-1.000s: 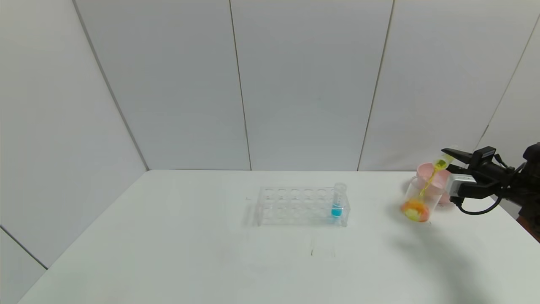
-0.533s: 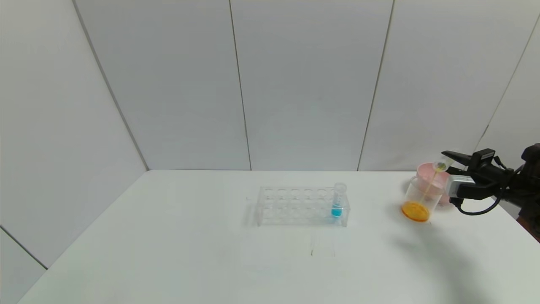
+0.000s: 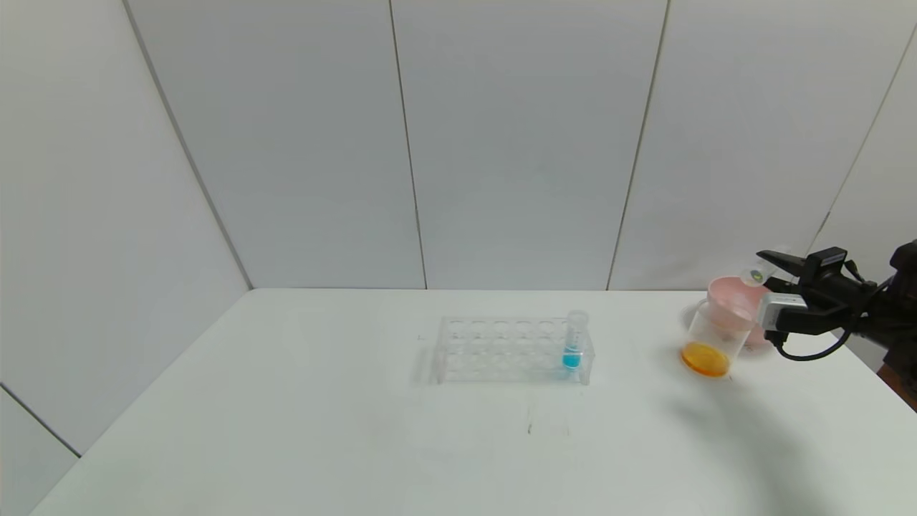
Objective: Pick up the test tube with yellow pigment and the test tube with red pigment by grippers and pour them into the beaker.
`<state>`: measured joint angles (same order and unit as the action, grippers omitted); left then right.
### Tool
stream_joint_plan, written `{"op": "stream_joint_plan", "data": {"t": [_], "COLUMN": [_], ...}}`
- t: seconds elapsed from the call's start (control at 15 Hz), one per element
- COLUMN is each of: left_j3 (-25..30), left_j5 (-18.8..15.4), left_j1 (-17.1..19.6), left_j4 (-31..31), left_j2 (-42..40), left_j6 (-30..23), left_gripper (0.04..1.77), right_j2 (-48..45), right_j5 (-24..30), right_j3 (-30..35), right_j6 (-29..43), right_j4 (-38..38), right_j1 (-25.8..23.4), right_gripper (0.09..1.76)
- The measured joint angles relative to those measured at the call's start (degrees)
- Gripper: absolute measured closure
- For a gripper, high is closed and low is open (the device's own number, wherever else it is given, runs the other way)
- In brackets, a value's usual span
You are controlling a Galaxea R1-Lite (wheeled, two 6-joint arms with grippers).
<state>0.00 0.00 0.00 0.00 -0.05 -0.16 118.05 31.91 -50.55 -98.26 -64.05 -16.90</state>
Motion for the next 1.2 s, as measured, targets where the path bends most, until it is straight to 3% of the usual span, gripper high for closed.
{"op": "stream_joint_plan", "data": {"t": [0.13,0.27,0.6,0.8,1.0,1.2], "left_j3": [0.00,0.00,0.00,0.00,0.00,0.00], "left_j5": [0.00,0.00,0.00,0.00,0.00,0.00], "left_j1": [0.00,0.00,0.00,0.00,0.00,0.00], "left_j4": [0.00,0.00,0.00,0.00,0.00,0.00], "left_j2": [0.00,0.00,0.00,0.00,0.00,0.00], "left_j6": [0.02,0.00,0.00,0.02,0.00,0.00], "left_gripper": [0.05,0.05,0.05,0.05,0.05,0.05], "right_j2": [-0.02,-0.06,-0.11,0.06,0.94,2.38], "right_j5": [-2.19,-6.13,-17.12,-18.64,-18.92,-19.01], "right_j3": [0.04,-0.62,-7.79,-11.74,-13.64,-15.32], "right_j6": [0.82,6.12,39.83,62.38,83.21,93.36], "right_j4": [0.26,1.05,10.46,16.37,17.49,17.77], "right_j1": [0.01,0.22,2.27,2.29,2.27,2.66], "right_gripper": [1.33,1.33,1.33,1.33,1.33,1.33]}}
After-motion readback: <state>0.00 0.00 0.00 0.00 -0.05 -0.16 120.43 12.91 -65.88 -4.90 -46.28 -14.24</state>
